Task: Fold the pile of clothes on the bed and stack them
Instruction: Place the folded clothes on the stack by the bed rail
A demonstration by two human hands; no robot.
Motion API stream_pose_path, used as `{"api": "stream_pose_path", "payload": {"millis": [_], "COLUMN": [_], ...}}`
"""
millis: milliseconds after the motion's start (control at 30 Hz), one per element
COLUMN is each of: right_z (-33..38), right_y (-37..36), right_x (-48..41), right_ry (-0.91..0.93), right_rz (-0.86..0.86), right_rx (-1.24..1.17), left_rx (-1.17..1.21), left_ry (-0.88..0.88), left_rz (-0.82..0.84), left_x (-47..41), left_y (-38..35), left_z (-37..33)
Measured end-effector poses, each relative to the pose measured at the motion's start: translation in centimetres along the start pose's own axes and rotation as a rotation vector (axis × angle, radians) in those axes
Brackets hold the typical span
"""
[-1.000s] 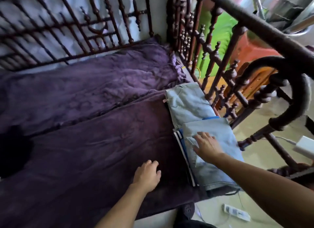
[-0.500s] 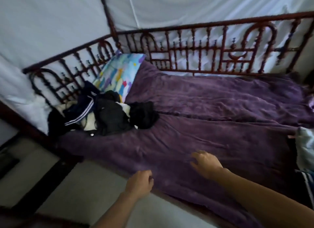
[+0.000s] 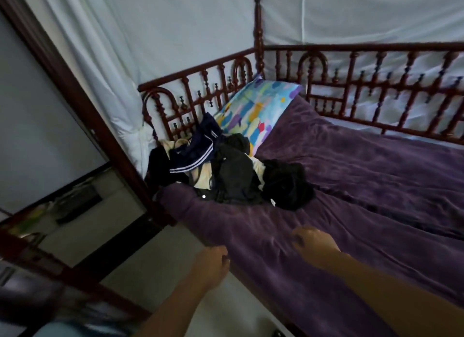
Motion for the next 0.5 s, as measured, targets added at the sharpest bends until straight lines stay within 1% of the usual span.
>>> {"api": "stream_pose_path", "payload": {"millis": [133,233,367,500], "right_z": [1.4,2.0,2.7,2.9], "right_y": [-2.1,-3.6,-3.8,-3.1], "right_x": [-6.7,-10.7,-14.5,-18.3], "right_ry": [-0.057,-0.103,-0.157,-0.254], "right_rz": [0.086,0.145,0.225,0.192], "right_rx": [0.015,0.059,0.067,0.017], "left_rx": [0.028,0.093,0.096,0.075], "left_ry": [-0.007,0.023,0.004,-0.033], "left_rz": [0.006,0.02,0.021,0.068], "left_x": [-5.3,-9.5,-14.1,-19.3], "left_y": [1.8,2.6,3.6,3.8], "left_z": [4.3,7.1,9.6,11.6]}}
Point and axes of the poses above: each hand's wrist, its own x-axis away from the middle knuckle, its own y-axis out of the back of the hand, z = x × y, the point moved 3 cm from there along -x, towards the middle knuckle, and after that the axes turned 15 degrees about -y, right-handed, at the moved point
